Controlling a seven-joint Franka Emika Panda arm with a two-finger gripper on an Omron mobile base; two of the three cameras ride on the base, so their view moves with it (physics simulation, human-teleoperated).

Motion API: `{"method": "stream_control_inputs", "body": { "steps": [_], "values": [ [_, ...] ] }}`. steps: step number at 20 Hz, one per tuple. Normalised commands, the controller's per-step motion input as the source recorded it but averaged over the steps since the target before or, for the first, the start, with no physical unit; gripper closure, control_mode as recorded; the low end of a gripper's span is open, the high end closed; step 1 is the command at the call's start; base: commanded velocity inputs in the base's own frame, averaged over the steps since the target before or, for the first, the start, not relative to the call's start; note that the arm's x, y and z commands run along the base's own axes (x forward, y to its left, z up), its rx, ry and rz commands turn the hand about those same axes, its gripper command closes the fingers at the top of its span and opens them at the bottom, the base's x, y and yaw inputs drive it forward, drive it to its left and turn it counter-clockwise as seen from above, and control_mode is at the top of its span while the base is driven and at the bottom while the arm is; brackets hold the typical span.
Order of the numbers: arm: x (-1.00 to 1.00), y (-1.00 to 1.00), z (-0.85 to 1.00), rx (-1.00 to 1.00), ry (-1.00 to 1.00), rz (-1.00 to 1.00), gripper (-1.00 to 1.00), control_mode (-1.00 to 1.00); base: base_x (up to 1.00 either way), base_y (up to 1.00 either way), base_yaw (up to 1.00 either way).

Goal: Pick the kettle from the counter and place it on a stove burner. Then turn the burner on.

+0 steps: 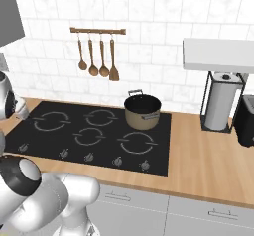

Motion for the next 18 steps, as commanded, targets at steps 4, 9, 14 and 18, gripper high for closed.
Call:
{"method": "stream_control_inputs", "body": {
  "steps": [4,9,14,18],
  "values": [
    [0.0,0.6,-0.3,0.14,0.12,0.26,-1.0,-1.0,0.0,0.0,0.0],
    [0.0,0.59,-0.28,0.1,0.05,0.23,-1.0,-1.0,0.0,0.0,0.0],
    [0.0,0.66,-0.03,0.05,0.1,0.15,-1.0,-1.0,0.0,0.0,0.0],
    [0.0,0.62,-0.02,0.0,0.08,0.04,-1.0,-1.0,0.0,0.0,0.0]
  ]
}}
